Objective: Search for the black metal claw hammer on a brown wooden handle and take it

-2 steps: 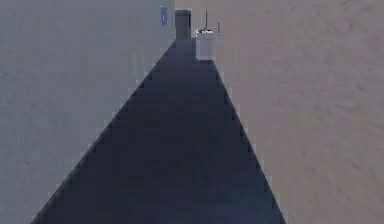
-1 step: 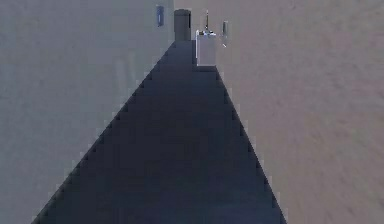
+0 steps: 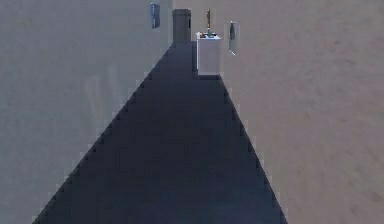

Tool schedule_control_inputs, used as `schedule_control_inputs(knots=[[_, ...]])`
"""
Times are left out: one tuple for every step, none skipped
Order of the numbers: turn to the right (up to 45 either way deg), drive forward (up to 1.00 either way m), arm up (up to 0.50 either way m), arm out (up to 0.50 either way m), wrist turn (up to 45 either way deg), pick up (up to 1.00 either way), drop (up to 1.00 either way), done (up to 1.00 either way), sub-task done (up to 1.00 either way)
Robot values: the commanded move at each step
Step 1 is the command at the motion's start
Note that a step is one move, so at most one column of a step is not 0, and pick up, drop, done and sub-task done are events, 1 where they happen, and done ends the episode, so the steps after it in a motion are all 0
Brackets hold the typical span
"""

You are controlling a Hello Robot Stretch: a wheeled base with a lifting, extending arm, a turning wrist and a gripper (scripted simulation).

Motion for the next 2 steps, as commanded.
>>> schedule_control_inputs(knots=[[0.0,1.0,0.0,0.0,0.0,0.0,0.0,0.0,0.0],[-3.0,0.0,0.0,0.0,0.0,0.0,0.0,0.0,0.0]])
